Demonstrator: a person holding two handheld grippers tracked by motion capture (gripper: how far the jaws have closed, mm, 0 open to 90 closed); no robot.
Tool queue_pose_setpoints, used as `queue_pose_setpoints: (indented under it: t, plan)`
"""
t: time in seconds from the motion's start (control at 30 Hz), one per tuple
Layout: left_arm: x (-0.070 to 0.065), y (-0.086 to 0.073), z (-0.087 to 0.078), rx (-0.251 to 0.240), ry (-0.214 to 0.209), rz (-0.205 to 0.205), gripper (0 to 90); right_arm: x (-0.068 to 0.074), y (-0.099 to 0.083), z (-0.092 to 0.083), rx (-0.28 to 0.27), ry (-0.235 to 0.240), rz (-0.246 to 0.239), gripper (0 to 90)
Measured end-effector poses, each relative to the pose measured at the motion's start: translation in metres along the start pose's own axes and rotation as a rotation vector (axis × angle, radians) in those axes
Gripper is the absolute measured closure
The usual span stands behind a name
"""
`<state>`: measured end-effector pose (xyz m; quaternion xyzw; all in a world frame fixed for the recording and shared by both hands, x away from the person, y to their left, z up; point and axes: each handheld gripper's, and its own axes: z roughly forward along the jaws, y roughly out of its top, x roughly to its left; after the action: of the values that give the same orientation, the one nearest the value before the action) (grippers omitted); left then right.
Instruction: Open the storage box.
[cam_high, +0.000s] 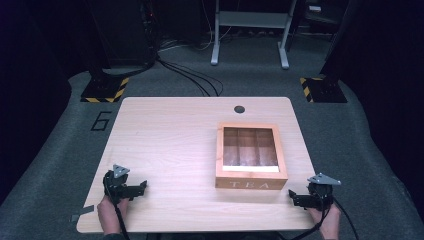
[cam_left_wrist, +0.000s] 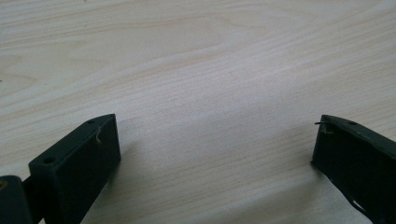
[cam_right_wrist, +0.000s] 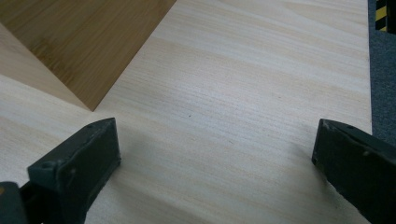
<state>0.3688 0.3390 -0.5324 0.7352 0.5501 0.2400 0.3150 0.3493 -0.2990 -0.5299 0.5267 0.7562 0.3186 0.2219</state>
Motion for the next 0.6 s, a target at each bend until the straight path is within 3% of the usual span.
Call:
queue_pose_setpoints:
  t: [0.6]
  plan:
    - [-0.0001,0.0,0.0001,-0.002,0.0,-0.001,0.7,0.001,0.0018,-0.0001,0.011,0.006,-0.012,0.2]
